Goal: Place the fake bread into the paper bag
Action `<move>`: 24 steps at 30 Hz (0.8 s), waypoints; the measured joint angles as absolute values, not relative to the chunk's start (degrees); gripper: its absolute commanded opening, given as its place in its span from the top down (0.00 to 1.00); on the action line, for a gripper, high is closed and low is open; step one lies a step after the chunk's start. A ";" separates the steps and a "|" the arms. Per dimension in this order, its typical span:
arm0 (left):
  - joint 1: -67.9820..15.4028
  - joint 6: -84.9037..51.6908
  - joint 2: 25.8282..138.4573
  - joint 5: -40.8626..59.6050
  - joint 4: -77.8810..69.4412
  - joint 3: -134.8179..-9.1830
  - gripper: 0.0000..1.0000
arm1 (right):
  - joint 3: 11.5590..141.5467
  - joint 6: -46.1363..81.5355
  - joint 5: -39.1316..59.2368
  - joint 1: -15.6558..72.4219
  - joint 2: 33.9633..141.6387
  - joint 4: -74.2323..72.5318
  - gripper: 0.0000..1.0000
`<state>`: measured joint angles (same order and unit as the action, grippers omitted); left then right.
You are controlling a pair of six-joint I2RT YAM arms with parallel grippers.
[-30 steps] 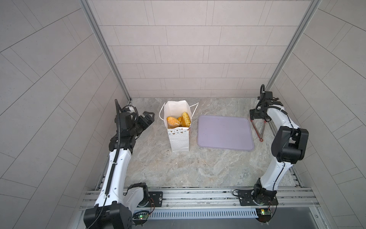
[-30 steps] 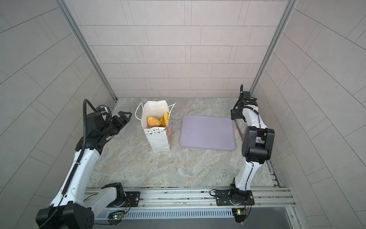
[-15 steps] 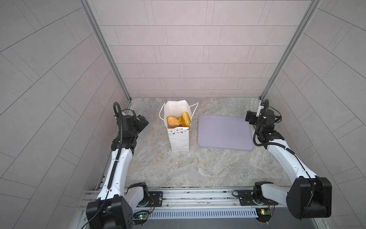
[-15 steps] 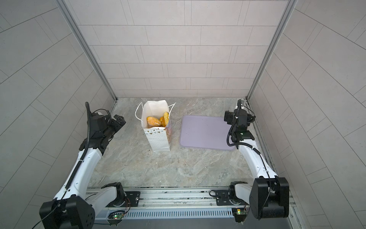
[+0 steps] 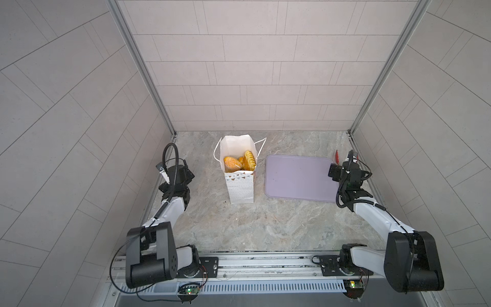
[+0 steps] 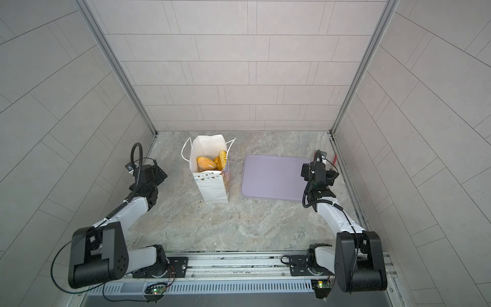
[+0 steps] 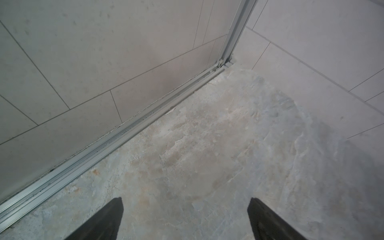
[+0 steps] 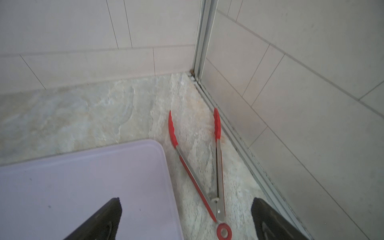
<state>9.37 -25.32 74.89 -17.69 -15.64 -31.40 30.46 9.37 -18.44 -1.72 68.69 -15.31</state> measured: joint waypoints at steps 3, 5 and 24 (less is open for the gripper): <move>6.55 -21.23 77.47 -19.44 -19.92 -29.26 0.00 | 27.31 8.49 -19.51 -1.61 70.57 -18.04 0.01; 5.30 -19.22 79.61 -19.40 -23.49 -28.25 0.00 | 26.17 7.70 -20.01 -1.32 72.27 -20.91 0.01; -2.61 -6.35 89.36 -20.47 -47.86 -20.14 0.00 | 17.47 3.57 -13.85 2.02 91.20 -54.52 0.01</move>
